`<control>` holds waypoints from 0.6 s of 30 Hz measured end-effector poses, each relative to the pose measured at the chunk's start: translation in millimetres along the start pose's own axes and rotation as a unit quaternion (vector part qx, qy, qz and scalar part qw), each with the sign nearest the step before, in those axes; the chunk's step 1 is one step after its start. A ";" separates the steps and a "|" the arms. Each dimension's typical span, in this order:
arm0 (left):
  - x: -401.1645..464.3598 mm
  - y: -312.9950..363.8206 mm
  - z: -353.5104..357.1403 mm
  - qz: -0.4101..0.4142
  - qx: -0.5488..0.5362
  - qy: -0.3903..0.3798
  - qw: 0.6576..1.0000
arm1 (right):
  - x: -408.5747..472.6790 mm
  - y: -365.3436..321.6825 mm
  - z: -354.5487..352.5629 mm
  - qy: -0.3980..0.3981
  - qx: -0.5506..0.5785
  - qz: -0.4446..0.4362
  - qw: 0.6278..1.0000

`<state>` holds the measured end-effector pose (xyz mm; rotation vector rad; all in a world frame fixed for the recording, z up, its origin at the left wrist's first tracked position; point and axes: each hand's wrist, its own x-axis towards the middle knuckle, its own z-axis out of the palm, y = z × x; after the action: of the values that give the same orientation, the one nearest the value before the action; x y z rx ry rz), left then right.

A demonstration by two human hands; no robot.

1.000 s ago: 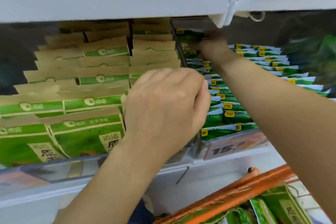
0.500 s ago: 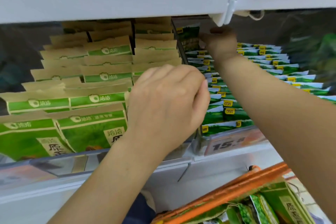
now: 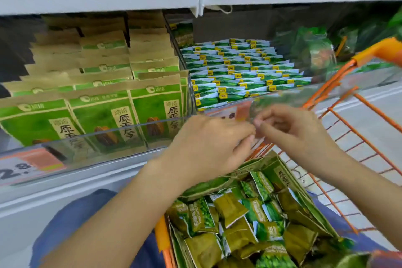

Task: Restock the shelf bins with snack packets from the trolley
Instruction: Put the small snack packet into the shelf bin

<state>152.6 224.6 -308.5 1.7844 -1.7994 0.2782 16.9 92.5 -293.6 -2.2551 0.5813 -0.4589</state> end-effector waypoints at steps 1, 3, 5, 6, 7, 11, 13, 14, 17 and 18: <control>-1.6 1.6 5.1 0.000 -0.002 -0.028 1.000 | -9.9 8.3 4.3 -0.048 -0.070 0.020 0.996; -3.4 2.1 8.8 -0.004 -0.020 -0.054 0.998 | -24.0 19.2 19.3 -0.185 -0.243 0.053 0.951; -5.9 -1.0 8.2 -0.019 -0.037 -0.053 0.998 | -33.1 31.1 41.7 -0.312 -0.336 0.088 0.884; -6.8 -3.6 6.5 -0.034 -0.045 -0.055 0.997 | -37.4 35.4 54.4 -0.357 -0.352 0.116 0.858; -7.0 -6.8 4.5 -0.056 -0.056 -0.063 0.995 | -41.4 40.2 65.4 -0.387 -0.356 0.143 0.838; -7.3 -18.6 -0.2 -0.163 -0.130 -0.093 0.974 | -51.5 55.5 93.4 -0.415 -0.377 0.181 0.808; -7.6 -19.1 -1.8 -0.176 -0.138 -0.092 0.970 | -52.1 57.7 98.4 -0.379 -0.326 0.200 0.843; -8.1 -18.5 -2.4 -0.176 -0.137 -0.093 0.970 | -51.0 56.5 100.0 -0.357 -0.279 0.215 0.865; -8.4 -16.2 -4.5 -0.170 -0.139 -0.090 0.971 | -46.7 47.9 96.7 -0.301 -0.118 0.271 0.907; -8.4 -15.4 -4.1 -0.163 -0.141 -0.086 0.973 | -45.4 44.0 90.2 -0.293 -0.060 0.290 0.909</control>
<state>167.9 232.6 -313.5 1.9001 -1.5307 -0.2587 11.2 141.9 -392.0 -2.0423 0.9152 0.5487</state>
